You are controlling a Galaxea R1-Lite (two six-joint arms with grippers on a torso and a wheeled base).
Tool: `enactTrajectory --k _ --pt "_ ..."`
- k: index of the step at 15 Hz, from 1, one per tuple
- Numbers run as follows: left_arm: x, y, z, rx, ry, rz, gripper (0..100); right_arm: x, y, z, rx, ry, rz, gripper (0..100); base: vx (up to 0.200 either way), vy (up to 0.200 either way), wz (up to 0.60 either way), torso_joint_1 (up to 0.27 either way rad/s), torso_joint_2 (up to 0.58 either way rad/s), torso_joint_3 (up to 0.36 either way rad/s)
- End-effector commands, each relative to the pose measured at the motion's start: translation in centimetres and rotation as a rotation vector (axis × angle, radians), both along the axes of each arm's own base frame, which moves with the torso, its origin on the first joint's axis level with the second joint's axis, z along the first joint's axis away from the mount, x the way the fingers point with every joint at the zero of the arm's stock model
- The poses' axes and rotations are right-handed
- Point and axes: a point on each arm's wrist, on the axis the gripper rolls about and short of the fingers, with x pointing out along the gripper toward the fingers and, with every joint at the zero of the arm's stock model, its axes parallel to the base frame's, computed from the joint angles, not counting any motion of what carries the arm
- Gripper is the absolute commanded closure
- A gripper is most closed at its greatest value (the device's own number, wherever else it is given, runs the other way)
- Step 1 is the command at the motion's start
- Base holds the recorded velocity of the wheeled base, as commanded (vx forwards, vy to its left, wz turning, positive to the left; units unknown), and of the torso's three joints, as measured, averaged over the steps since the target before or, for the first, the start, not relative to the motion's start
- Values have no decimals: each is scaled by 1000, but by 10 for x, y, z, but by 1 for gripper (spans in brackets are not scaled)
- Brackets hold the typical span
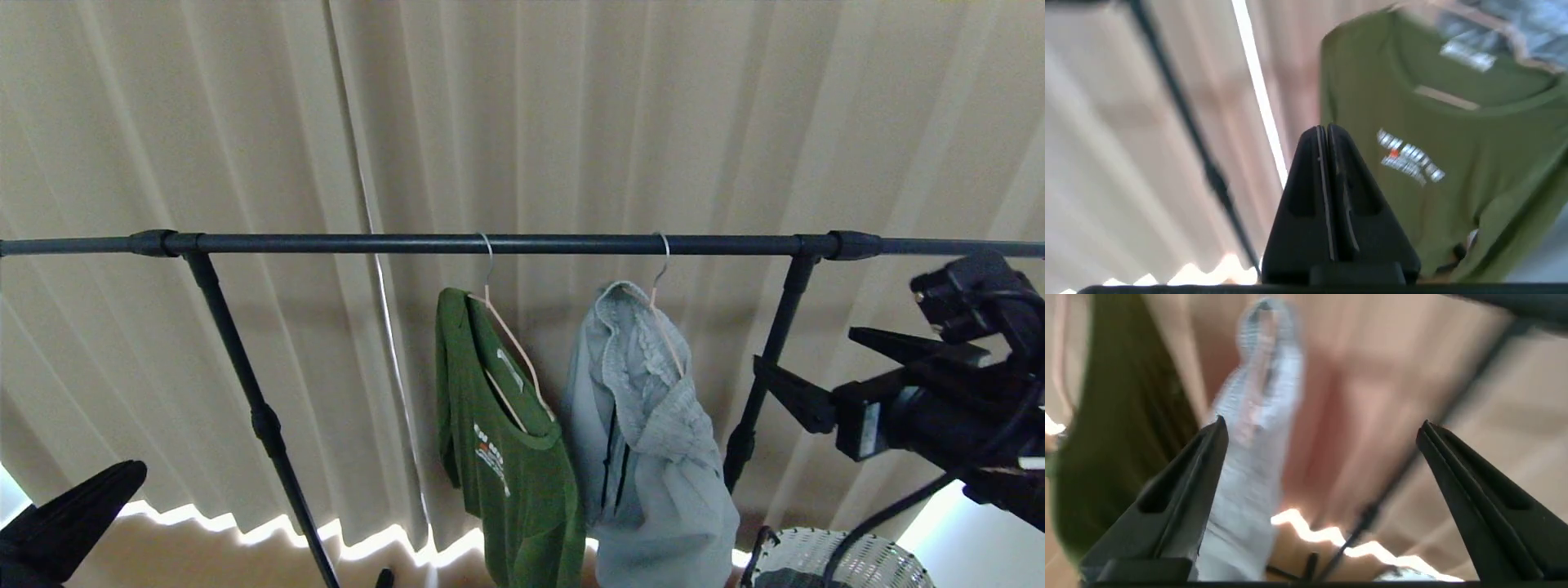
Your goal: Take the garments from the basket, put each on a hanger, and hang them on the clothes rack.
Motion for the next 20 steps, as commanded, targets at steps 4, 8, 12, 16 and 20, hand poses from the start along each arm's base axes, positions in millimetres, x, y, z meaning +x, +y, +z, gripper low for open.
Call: enactTrajectory --k 4,8,12,16,20 --pt "-64 1 -26 -9 -20 106 100 -71 -66 -19 -48 -34 -207 0 0 0 0 0 0 0" --pt "-90 -1 -57 -9 23 139 100 -132 -90 -44 -87 58 -308 0 0 0 0 0 0 0" --pt "-89 0 -61 -31 43 189 100 -178 -99 -71 -95 91 -431 0 0 0 0 0 0 0" --pt "-89 1 -61 -82 48 241 100 -209 -98 -98 -59 5 -478 0 0 0 0 0 0 0" --pt "-89 3 -61 -111 45 313 100 -206 -94 -104 76 -58 -342 0 0 0 0 0 0 0"
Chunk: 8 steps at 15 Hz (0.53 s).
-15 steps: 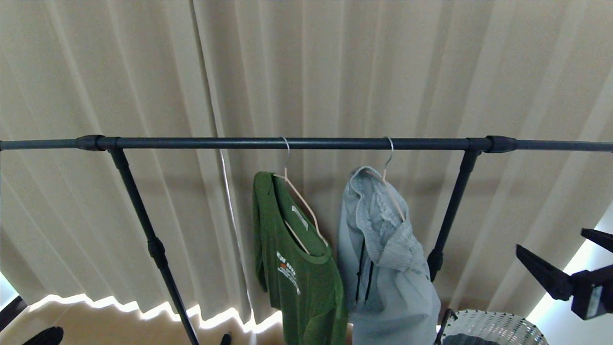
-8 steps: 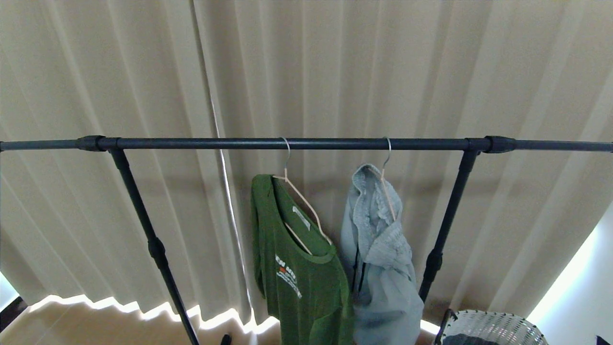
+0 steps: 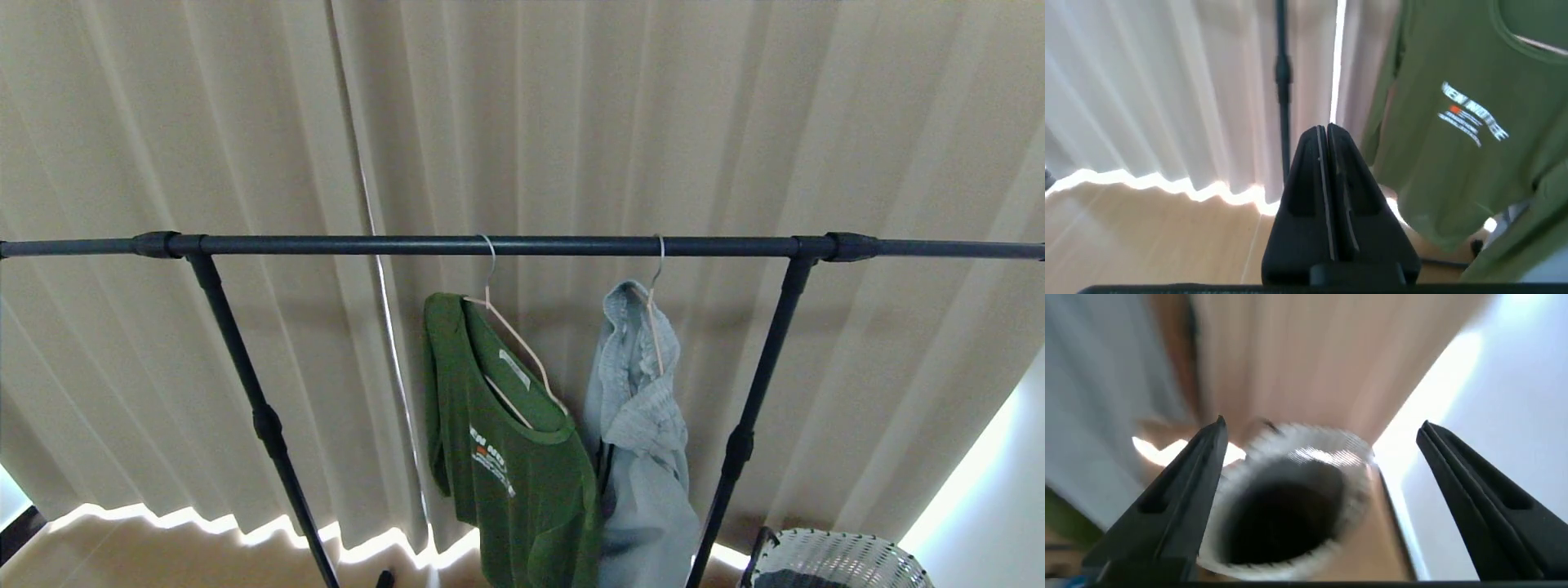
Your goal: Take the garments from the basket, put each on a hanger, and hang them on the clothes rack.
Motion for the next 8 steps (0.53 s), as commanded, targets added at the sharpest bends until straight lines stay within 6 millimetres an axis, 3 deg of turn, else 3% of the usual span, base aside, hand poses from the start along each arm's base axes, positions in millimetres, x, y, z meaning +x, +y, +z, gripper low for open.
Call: enactTrajectory --k 1,6,8 --pt "0 0 0 21 7 -13 100 4 2 -10 23 -72 66 0 0 0 0 0 0 0" --pt "-2 -1 -1 61 -21 -250 100 12 3 -17 25 -130 130 0 0 0 0 0 0 0" --pt "-3 -1 -1 66 -35 -259 100 12 4 -17 29 -129 160 0 0 0 0 0 0 0"
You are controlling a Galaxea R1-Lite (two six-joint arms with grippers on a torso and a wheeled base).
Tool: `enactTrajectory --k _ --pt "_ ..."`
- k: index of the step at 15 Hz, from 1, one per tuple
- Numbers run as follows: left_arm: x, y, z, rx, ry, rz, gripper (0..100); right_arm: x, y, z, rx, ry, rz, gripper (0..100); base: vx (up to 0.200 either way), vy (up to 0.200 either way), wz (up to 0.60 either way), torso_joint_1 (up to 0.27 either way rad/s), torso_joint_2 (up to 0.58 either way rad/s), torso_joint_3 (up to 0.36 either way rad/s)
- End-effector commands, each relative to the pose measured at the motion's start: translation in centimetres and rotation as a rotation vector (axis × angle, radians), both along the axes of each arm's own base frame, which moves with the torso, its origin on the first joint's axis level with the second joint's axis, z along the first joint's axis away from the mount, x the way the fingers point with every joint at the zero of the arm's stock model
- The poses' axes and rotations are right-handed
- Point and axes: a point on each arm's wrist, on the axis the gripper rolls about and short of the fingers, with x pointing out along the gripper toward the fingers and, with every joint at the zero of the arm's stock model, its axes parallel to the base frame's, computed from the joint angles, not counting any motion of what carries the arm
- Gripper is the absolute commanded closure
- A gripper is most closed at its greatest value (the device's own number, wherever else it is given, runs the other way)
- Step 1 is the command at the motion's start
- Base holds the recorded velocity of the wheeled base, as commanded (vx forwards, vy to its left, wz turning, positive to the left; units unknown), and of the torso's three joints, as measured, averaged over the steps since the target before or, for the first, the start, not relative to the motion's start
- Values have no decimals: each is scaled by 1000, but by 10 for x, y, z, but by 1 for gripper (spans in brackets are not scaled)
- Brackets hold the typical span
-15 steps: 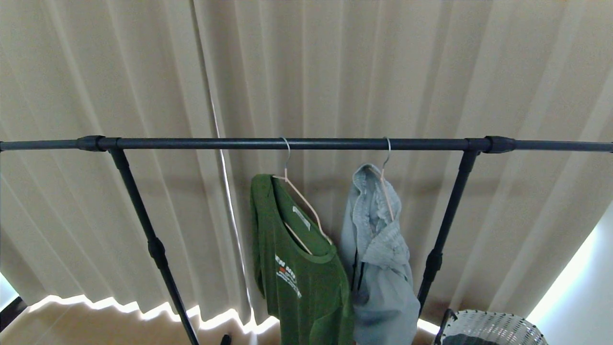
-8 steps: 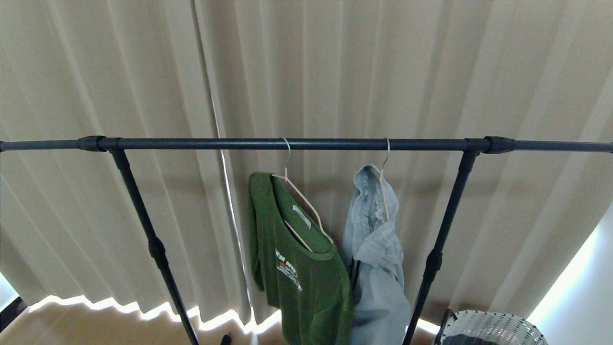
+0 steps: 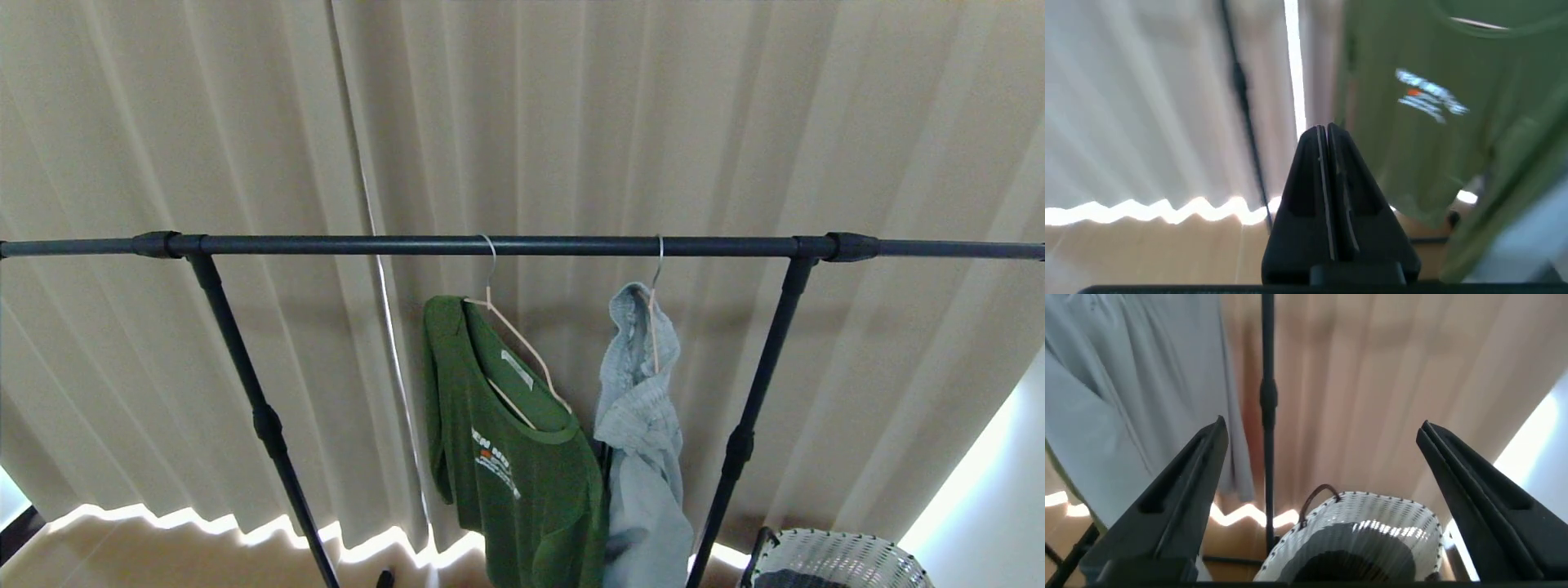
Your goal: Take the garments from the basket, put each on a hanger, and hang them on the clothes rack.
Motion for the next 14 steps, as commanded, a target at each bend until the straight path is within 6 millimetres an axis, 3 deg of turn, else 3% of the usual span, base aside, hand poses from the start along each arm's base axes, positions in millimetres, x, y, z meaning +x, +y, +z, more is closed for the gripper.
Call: enactTrajectory --k 1,14 --pt "-3 0 -1 -5 -42 -2 100 0 0 -1 2 0 8 0 0 0 0 0 0 0" --pt "-6 0 -1 -12 -74 23 100 0 0 -1 24 -5 7 0 0 0 0 0 0 0"
